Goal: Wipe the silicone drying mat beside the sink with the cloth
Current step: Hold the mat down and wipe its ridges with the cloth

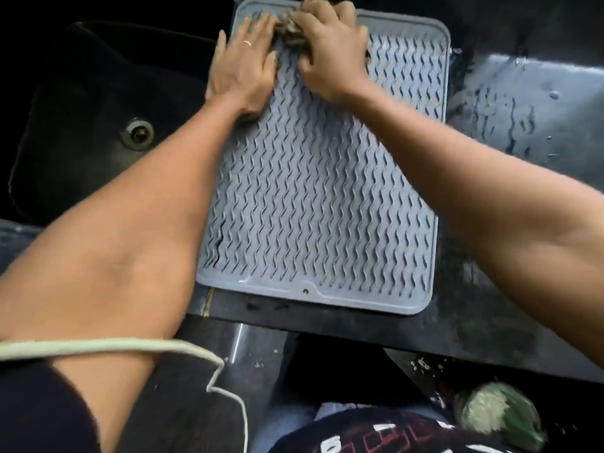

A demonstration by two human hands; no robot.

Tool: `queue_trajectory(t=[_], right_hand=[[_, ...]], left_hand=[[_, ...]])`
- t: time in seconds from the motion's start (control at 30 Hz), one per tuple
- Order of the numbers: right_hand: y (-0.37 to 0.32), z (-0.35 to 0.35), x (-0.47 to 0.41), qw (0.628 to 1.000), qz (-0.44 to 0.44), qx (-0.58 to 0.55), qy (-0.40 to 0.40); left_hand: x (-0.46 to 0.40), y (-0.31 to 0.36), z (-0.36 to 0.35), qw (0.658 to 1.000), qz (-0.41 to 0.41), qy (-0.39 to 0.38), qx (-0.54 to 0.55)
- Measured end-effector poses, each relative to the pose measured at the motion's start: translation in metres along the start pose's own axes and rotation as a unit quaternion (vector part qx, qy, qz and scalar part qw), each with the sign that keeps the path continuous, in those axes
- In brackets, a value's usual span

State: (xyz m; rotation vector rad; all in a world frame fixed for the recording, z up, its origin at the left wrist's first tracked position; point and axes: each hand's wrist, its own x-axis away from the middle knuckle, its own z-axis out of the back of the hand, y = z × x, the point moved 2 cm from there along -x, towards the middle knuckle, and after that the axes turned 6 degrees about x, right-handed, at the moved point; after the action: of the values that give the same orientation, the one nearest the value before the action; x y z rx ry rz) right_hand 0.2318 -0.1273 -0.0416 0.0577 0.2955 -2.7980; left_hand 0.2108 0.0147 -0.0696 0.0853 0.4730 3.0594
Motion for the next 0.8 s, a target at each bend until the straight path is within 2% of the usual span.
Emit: queue_trajectory(t=[0.07,0.2,0.4,0.53,0.6,0.67,0.73,0.8], right_hand=[[-0.002,-0.014,-0.003,0.998,0.005,0.048,0.027],[-0.005,-0.011,-0.006,0.998,0.005,0.039,0.058],[-0.024,-0.001,0.075,0.993,0.068,-0.079,0.063],[-0.029,0.01,0.092,0.989,0.109,-0.1,0.008],[-0.024,0.02,0.072,0.983,0.074,-0.168,0.014],[-0.016,0.024,0.046,0.977,0.008,-0.198,0.073],[-0.015,0.02,0.019,0.984,-0.028,-0.154,0.089],[-0.023,0.006,0.004,0.996,-0.033,-0.058,0.053]], left_hand=[[-0.002,-0.005,-0.004,1.0,-0.005,0.021,0.017],[-0.002,-0.004,-0.003,0.999,-0.001,0.029,0.029],[-0.003,-0.004,-0.001,0.999,0.006,0.012,0.041],[-0.001,-0.002,0.0,0.998,0.007,0.016,0.061],[-0.002,-0.004,0.001,0.997,0.008,0.014,0.07],[0.0,-0.004,0.002,0.997,0.002,0.018,0.078],[0.001,-0.004,0.004,0.994,0.004,0.044,0.096],[0.003,-0.005,0.004,0.992,0.017,0.06,0.109]])
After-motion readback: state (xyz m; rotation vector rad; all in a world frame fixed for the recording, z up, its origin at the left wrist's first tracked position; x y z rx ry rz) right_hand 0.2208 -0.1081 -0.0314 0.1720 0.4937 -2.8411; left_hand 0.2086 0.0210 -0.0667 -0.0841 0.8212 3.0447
